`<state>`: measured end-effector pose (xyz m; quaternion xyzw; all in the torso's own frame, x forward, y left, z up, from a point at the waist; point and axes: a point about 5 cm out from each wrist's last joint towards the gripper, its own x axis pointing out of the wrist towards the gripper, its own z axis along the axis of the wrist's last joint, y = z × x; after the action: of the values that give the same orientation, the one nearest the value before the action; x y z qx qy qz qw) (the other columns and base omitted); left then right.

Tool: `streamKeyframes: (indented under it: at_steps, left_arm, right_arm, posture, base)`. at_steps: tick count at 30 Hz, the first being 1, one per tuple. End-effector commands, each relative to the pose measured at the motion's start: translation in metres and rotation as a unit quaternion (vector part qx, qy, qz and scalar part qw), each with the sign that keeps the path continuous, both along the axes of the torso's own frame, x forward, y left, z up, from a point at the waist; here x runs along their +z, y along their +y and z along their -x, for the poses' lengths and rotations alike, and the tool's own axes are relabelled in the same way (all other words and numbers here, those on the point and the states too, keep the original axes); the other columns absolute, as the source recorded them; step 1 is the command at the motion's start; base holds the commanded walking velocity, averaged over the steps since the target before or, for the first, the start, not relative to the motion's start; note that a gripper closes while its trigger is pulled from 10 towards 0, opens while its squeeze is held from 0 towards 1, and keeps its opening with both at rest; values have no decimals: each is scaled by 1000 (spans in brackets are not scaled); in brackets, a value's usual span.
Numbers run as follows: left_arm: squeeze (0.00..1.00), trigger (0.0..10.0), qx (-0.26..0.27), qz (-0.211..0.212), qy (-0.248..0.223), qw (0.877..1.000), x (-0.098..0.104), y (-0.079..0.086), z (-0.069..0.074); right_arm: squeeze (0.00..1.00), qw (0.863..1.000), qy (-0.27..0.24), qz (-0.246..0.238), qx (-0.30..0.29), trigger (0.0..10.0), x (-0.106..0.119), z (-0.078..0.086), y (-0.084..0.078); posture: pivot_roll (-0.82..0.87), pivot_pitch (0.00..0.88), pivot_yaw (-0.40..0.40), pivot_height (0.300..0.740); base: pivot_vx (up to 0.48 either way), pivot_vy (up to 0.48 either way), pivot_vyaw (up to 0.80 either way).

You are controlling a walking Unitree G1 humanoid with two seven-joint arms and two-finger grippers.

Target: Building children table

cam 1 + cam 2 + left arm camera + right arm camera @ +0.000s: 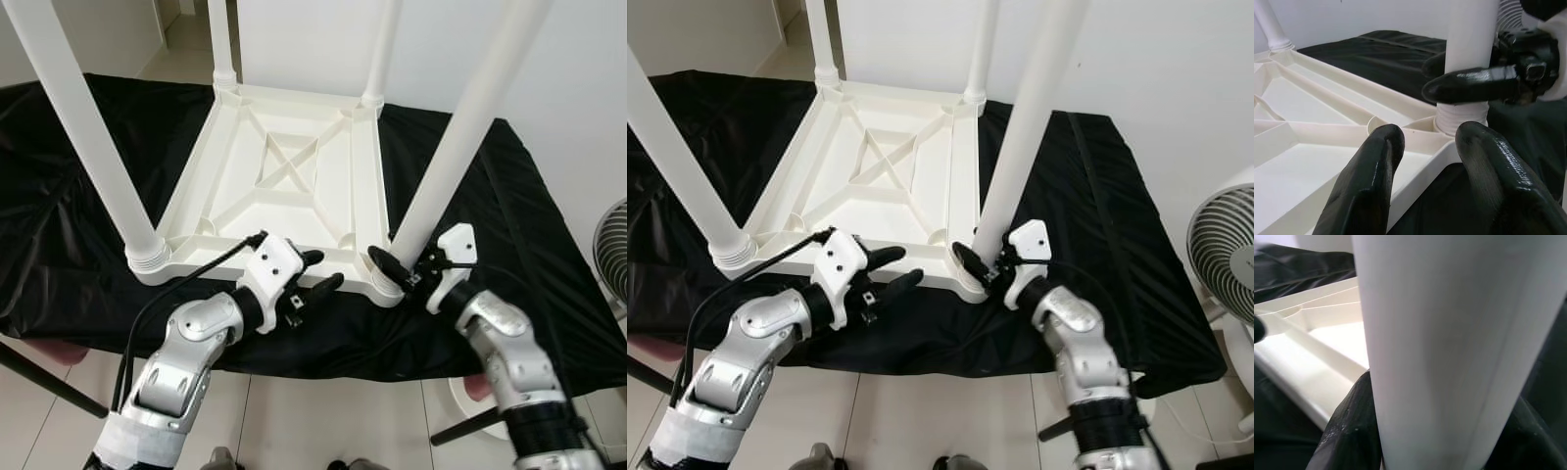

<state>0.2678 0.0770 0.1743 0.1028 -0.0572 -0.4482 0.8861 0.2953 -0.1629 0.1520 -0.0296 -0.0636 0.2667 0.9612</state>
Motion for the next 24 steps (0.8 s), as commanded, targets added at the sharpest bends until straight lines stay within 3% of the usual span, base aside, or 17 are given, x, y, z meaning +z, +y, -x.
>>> streamKeyframes:
  at_steps: [1, 5, 7, 8, 10, 11, 17, 23, 24]
  left_arm:
    - [0, 10000, 22, -5, 2, 1000, -2, 1, -3]
    - [0, 10000, 35, -11, -4, 999, -2, 3, -7]
    - [0, 10000, 40, -11, -4, 999, -1, 4, -9]
    - [0, 10000, 46, -10, -3, 999, -1, 6, -12]
    - [0, 10000, 46, -10, -3, 999, -1, 6, -12]
    - [0, 10000, 51, -12, -5, 999, 0, 9, -14]
    - [0, 10000, 65, -11, -8, 998, 2, 12, -20]
    - [0, 10000, 66, -13, -13, 998, 3, 11, -21]
    - [0, 10000, 67, -13, -14, 998, 3, 12, -22]
  right_arm:
    - [0, 999, 25, 3, -34, 0, -11, 3, -4]
    - [0, 990, 31, -13, -134, 0, -17, 9, 5]
    - [0, 987, 29, -19, -154, 0, -17, 12, 11]
    - [0, 983, 27, -15, -178, 0, -20, 16, 24]
    - [0, 983, 27, -15, -178, 0, -20, 16, 24]
    - [0, 981, 25, -23, -190, 0, -19, 18, 34]
    - [0, 982, 38, -28, -181, 0, -22, 24, 49]
    - [0, 979, 38, -17, -200, 0, -22, 22, 38]
    - [0, 977, 37, -12, -210, 10000, -22, 20, 34]
  posture:
    - [67, 62, -59, 740]
    - [63, 53, -67, 740]
    - [63, 49, -68, 740]
    - [60, 46, -66, 740]
    - [60, 46, -66, 740]
    - [59, 44, -68, 740]
    - [61, 35, -70, 740]
    - [59, 28, -73, 740]
    - [54, 23, -68, 740]
  base:
    - [0, 0, 0]
    - [0, 0, 0]
    - [0, 0, 0]
    - [0, 0, 0]
    - [0, 0, 0]
    - [0, 0, 0]
    - [0, 0, 0]
    - [0, 0, 0]
    - [0, 0, 0]
